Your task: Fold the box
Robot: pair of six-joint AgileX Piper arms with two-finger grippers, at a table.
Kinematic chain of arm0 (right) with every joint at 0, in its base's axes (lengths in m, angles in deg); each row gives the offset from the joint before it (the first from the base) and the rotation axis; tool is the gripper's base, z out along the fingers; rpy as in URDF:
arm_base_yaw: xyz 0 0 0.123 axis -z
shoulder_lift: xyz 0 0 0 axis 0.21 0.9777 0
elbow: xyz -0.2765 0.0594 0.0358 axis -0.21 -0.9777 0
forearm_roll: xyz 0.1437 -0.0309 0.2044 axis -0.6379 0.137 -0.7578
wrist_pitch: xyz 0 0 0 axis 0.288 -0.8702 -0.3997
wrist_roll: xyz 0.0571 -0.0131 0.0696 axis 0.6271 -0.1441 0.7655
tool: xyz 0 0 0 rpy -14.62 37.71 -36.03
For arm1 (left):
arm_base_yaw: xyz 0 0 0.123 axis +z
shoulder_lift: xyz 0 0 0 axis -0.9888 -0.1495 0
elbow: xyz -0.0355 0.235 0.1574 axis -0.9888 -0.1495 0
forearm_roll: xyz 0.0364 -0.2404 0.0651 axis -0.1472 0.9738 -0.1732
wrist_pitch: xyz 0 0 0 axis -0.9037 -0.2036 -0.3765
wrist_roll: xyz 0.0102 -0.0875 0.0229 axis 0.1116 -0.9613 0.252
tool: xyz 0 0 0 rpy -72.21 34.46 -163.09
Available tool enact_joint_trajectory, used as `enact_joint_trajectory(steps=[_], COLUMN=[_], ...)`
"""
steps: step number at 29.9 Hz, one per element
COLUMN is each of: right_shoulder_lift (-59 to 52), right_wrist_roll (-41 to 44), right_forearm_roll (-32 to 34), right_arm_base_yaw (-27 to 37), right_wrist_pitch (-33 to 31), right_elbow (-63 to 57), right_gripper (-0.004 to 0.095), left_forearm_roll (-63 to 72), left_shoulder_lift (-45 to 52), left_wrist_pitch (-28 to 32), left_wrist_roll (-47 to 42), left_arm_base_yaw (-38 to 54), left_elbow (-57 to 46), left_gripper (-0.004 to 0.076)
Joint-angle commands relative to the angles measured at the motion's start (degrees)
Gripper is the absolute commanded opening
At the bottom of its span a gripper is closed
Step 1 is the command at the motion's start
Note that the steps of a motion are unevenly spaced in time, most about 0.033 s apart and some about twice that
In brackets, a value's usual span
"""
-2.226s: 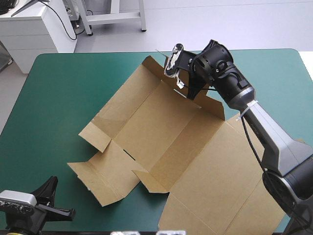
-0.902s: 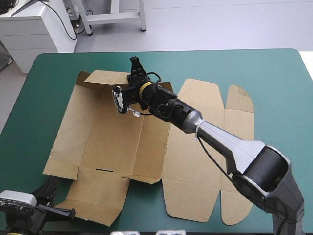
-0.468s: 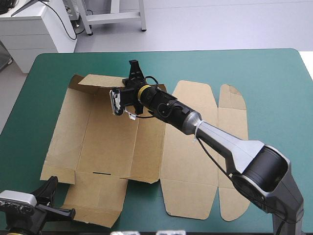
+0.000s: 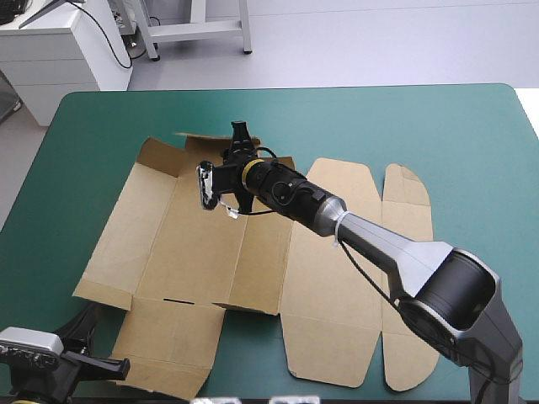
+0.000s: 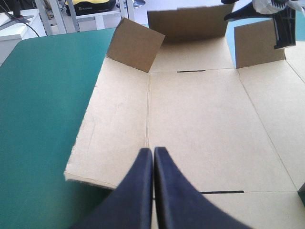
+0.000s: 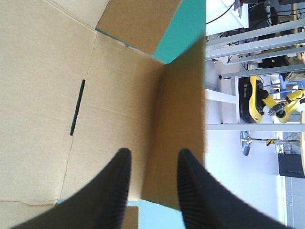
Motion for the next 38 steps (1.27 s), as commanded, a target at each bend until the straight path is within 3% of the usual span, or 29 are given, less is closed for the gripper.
enact_joint_trajectory(steps=[1,4,8,10,14,19,25,31,38], right_shoulder_lift=[-3.71,-4.12,-6.19,-7.91,-12.07,-17.57,-27.21,-40.06,-59.83], right_wrist_roll=[-0.49,1.13,7.05,9.68,13.3,25.46,34.13,44.55,50.69], right_forearm_roll=[-0.22,-0.02,0.01,0.01,-0.24,-3.93,-5.32,-5.46,-5.58], right_arm_base_yaw=[0.06,0.06,-0.08,-0.36,-1.03,-0.92,-0.92,1.87,7.47], right_wrist_pitch=[3.31,4.13,1.37,-1.67,-11.85,-20.67,-20.78,-20.69,-20.55], right_elbow=[1.54,1.54,1.54,1.54,1.54,-0.1,-9.83,-24.24,-41.36], right_gripper=[0.0589,0.0702,0.0625,0.0503,-0.0003,0.0,0.0,-0.0002,-0.0002], left_forearm_roll=[0.82,0.82,-0.62,-1.85,-4.78,-7.16,-7.16,-7.42,-12.53], left_shoulder_lift=[0.44,-0.05,-4.19,-7.98,-18.78,-34.01,-46.08,-51.76,-54.52], left_wrist_pitch=[4.86,6.14,6.81,6.67,6.59,6.46,5.47,5.57,5.57], left_wrist_roll=[-0.38,-0.38,-0.38,-0.28,-0.28,-0.28,-0.15,-0.15,-0.85], left_arm_base_yaw=[-0.11,-0.11,-0.11,-0.11,-0.11,-0.11,-0.11,-0.11,-0.11], left_elbow=[1.21,1.47,4.62,6.98,13.28,23.34,32.21,35.37,35.36], left_gripper=[-0.0008,-0.0008,-0.0008,-0.0008,-0.0008,-0.0008,-0.0008,-0.0008,-0.0008])
